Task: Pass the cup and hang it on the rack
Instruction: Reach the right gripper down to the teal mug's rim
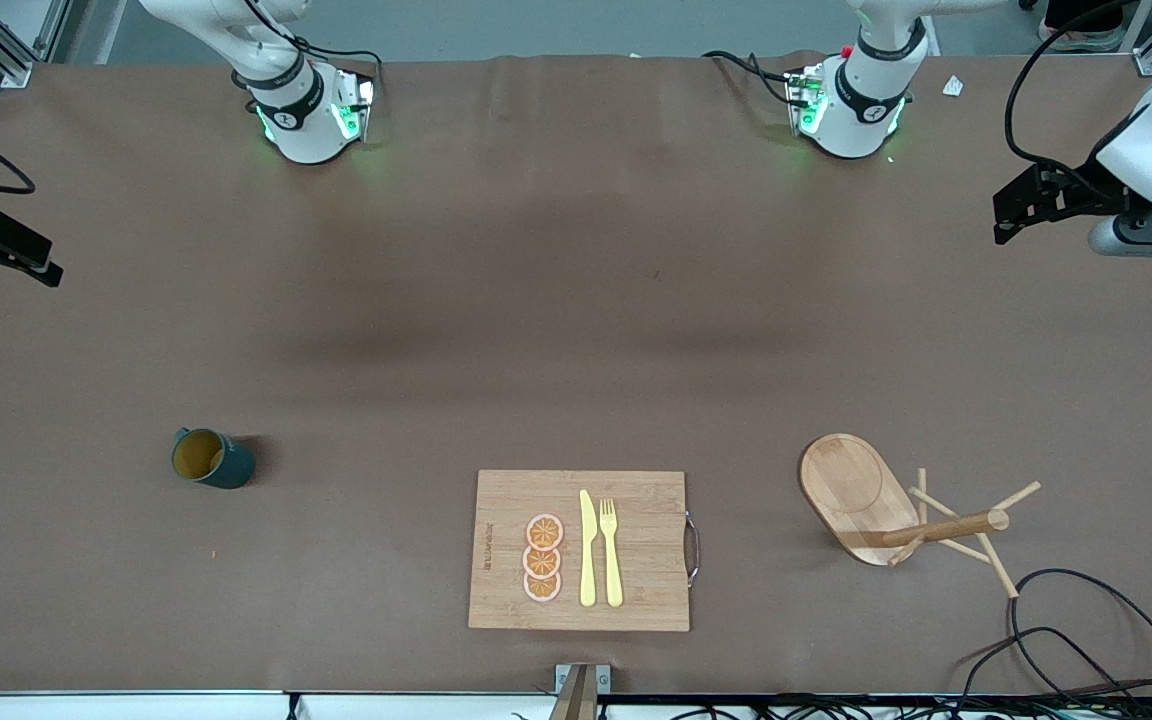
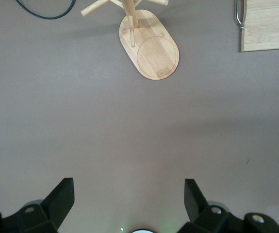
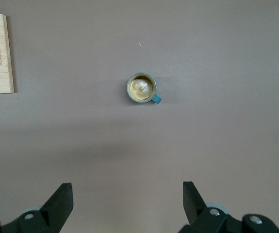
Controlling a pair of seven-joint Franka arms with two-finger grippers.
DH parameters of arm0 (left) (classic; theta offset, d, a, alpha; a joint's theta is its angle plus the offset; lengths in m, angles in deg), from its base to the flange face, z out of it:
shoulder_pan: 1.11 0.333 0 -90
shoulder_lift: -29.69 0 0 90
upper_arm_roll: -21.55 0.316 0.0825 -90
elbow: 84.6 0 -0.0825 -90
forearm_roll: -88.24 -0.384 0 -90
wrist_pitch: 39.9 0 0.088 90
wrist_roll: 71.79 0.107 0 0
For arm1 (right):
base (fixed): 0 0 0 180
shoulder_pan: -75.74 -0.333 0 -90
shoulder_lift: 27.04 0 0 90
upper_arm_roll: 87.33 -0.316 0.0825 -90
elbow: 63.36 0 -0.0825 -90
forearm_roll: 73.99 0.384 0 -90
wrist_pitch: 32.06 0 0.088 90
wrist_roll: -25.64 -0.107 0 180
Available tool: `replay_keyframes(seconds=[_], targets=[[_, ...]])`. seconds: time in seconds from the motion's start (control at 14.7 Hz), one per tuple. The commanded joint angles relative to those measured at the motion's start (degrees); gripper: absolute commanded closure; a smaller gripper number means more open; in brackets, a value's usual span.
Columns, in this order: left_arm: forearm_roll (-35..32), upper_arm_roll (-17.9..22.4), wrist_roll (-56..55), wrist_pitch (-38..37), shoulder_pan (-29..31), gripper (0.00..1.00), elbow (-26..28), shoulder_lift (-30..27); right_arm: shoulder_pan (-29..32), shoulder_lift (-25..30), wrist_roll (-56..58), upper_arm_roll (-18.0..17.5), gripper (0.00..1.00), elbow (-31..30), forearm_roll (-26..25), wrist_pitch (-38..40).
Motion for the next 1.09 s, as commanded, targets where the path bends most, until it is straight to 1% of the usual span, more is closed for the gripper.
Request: replay_keyframes(seconds=[0.0, 0.48, 0.61, 0.75, 1.02], targets=[[-0.57, -0.24, 1.03, -0.39, 0.14, 0.00, -1.21, 0.60, 0.96, 1.42, 0.20, -0.76, 0.00, -1.66, 0.65, -0.09], [-0.65, -0.24, 0.95, -0.39, 0.32, 0.00, -1.38, 0.60, 1.14, 1.16, 0.03, -0.68, 0.00, -1.83, 0.47, -0.53], [-0.92, -0.24, 0.68, -0.39, 0.23, 0.00, -1.38, 0.60, 0.96, -1.12, -0.33, -0.68, 0.00, -1.92, 0.47, -0.18], [-0.39, -0.24, 0.95, -0.39, 0.32, 0.00, -1.38, 0.68, 1.13, -4.98, -0.41, -0.68, 0.00, -1.75, 0.56, -1.14], [-0.30, -0.06, 0.86, -0.39, 0.23, 0.00, -1.38, 0.77, 0.26, -12.45, -0.94, -0.76, 0.00, -1.66, 0.82, -7.54]])
